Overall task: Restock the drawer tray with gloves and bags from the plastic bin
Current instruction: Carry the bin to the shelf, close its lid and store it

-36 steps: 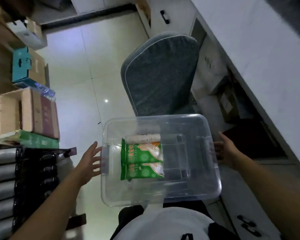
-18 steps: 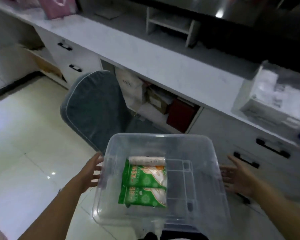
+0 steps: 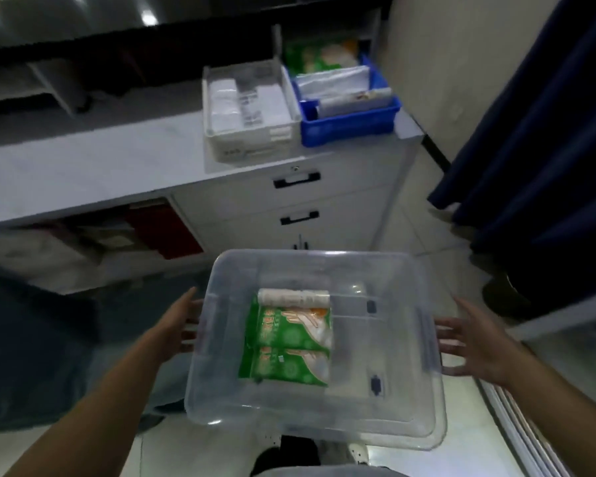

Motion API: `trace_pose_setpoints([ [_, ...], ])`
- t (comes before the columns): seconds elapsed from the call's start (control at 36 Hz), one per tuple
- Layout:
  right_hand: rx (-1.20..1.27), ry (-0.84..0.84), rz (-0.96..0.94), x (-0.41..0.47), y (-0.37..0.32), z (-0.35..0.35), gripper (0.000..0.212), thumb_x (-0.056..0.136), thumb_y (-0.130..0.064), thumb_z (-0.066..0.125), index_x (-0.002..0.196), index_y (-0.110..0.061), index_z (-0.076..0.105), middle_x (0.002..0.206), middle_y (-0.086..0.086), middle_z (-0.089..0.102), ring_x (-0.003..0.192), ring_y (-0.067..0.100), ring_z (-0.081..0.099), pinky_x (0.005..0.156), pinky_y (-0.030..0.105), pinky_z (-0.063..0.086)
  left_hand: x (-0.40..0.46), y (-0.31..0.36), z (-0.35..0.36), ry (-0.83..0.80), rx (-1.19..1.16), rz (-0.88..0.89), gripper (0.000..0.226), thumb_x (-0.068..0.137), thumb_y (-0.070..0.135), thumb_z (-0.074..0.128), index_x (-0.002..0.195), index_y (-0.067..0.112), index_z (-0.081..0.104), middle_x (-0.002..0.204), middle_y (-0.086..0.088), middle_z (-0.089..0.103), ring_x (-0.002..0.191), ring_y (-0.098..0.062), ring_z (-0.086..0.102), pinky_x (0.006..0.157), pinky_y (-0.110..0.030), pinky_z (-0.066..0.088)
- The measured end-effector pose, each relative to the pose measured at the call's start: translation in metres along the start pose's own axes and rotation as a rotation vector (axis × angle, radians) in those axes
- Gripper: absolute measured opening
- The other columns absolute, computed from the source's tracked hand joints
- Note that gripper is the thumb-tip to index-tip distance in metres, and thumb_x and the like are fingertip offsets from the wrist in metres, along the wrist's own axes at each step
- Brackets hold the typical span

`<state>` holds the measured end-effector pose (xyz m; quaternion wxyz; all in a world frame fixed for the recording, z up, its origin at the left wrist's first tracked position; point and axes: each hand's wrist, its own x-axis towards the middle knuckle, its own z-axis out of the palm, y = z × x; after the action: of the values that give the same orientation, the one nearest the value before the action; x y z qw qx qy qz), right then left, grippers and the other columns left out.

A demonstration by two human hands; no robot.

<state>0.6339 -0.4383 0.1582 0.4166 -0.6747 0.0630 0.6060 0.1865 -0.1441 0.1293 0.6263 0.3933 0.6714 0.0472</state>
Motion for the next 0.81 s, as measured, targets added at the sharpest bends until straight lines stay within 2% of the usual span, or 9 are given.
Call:
trace_pose_setpoints([
  [0.06, 0.072, 0.024, -0.009, -0.013, 0.011, -0.031, 0.081, 0.07, -0.077, 0.058, 0.118, -0.013, 0.067, 0.108, 0.016, 0.06, 0.099, 0.036, 0.058, 0.074, 0.051, 0.054, 0.001, 0.018, 0.033, -0.048, 0.049, 0.01, 0.061, 0.089, 0.072, 0.04, 0.101, 0.022, 0.074, 0.1, -0.014, 0.07, 0.093, -0.035, 0.064, 0.07, -0.041, 0.053],
  [0.14, 0.161, 0.074, -0.026, -0.035, 0.029, -0.068, 0.078, 0.074, -0.076, 0.056, 0.118, -0.012, 0.066, 0.109, 0.015, 0.06, 0.101, 0.036, 0.057, 0.078, 0.052, 0.053, 0.003, 0.044, 0.082, -0.1, 0.103, 0.013, 0.064, 0.088, 0.071, 0.04, 0.075, 0.017, 0.072, 0.064, -0.006, 0.069, 0.066, -0.027, 0.062, 0.06, -0.032, 0.049],
  [0.17, 0.198, 0.095, -0.026, -0.041, 0.035, -0.078, 0.075, 0.078, -0.074, 0.053, 0.12, -0.012, 0.065, 0.111, 0.015, 0.059, 0.103, 0.036, 0.056, 0.082, 0.053, 0.052, 0.004, 0.052, 0.099, -0.117, 0.121, 0.017, 0.065, 0.089, 0.071, 0.04, 0.072, 0.017, 0.073, 0.061, -0.006, 0.069, 0.067, -0.027, 0.06, 0.061, -0.033, 0.047],
  [0.22, 0.259, 0.131, -0.03, -0.055, 0.047, -0.096, 0.072, 0.082, -0.072, 0.051, 0.12, -0.012, 0.065, 0.111, 0.015, 0.059, 0.105, 0.036, 0.056, 0.084, 0.053, 0.05, 0.003, 0.065, 0.131, -0.16, 0.179, 0.033, 0.065, 0.09, 0.07, 0.041, 0.078, 0.017, 0.076, 0.07, -0.009, 0.071, 0.076, -0.03, 0.06, 0.066, -0.036, 0.047],
  [0.33, 0.292, 0.193, -0.025, -0.075, 0.061, -0.121, 0.078, 0.071, -0.072, 0.062, 0.117, -0.01, 0.065, 0.105, 0.017, 0.059, 0.099, 0.036, 0.058, 0.077, 0.049, 0.054, 0.007, 0.098, 0.187, -0.286, 0.338, 0.077, 0.058, 0.091, 0.07, 0.041, 0.095, 0.018, 0.067, 0.102, -0.016, 0.067, 0.094, -0.035, 0.061, 0.073, -0.04, 0.05],
  [0.42, 0.372, 0.263, -0.018, -0.086, 0.066, -0.132, 0.078, 0.064, -0.07, 0.066, 0.111, -0.007, 0.066, 0.095, 0.014, 0.057, 0.089, 0.033, 0.056, 0.074, 0.045, 0.054, 0.015, 0.129, 0.227, -0.357, 0.455, 0.106, 0.061, 0.092, 0.069, 0.038, 0.096, 0.015, 0.066, 0.1, -0.016, 0.065, 0.088, -0.032, 0.06, 0.075, -0.037, 0.048],
  [0.53, 0.513, 0.353, -0.026, -0.102, 0.064, -0.131, 0.065, 0.076, -0.068, 0.059, 0.106, -0.01, 0.064, 0.085, 0.01, 0.055, 0.08, 0.029, 0.052, 0.074, 0.043, 0.051, 0.031, 0.172, 0.271, -0.439, 0.549, 0.148, 0.063, 0.093, 0.067, 0.038, 0.114, 0.013, 0.062, 0.094, -0.013, 0.061, 0.08, -0.026, 0.057, 0.066, -0.033, 0.044],
  [0.67, 0.649, 0.458, -0.055, -0.119, 0.061, -0.113, 0.066, 0.077, -0.065, 0.059, 0.109, -0.007, 0.065, 0.095, 0.013, 0.059, 0.093, 0.032, 0.056, 0.086, 0.048, 0.047, 0.039, 0.238, 0.325, -0.547, 0.695, 0.236, 0.063, 0.093, 0.068, 0.036, 0.121, 0.015, 0.058, 0.11, -0.015, 0.061, 0.096, -0.032, 0.058, 0.092, -0.042, 0.045],
  [0.81, 0.799, 0.492, -0.11, -0.124, 0.06, -0.091, 0.073, 0.074, -0.064, 0.064, 0.117, -0.006, 0.066, 0.108, 0.015, 0.063, 0.099, 0.036, 0.06, 0.085, 0.05, 0.051, 0.039, 0.311, 0.388, -0.601, 0.821, 0.323, 0.066, 0.092, 0.071, 0.034, 0.121, 0.017, 0.057, 0.107, -0.013, 0.059, 0.096, -0.03, 0.057, 0.097, -0.043, 0.043],
])
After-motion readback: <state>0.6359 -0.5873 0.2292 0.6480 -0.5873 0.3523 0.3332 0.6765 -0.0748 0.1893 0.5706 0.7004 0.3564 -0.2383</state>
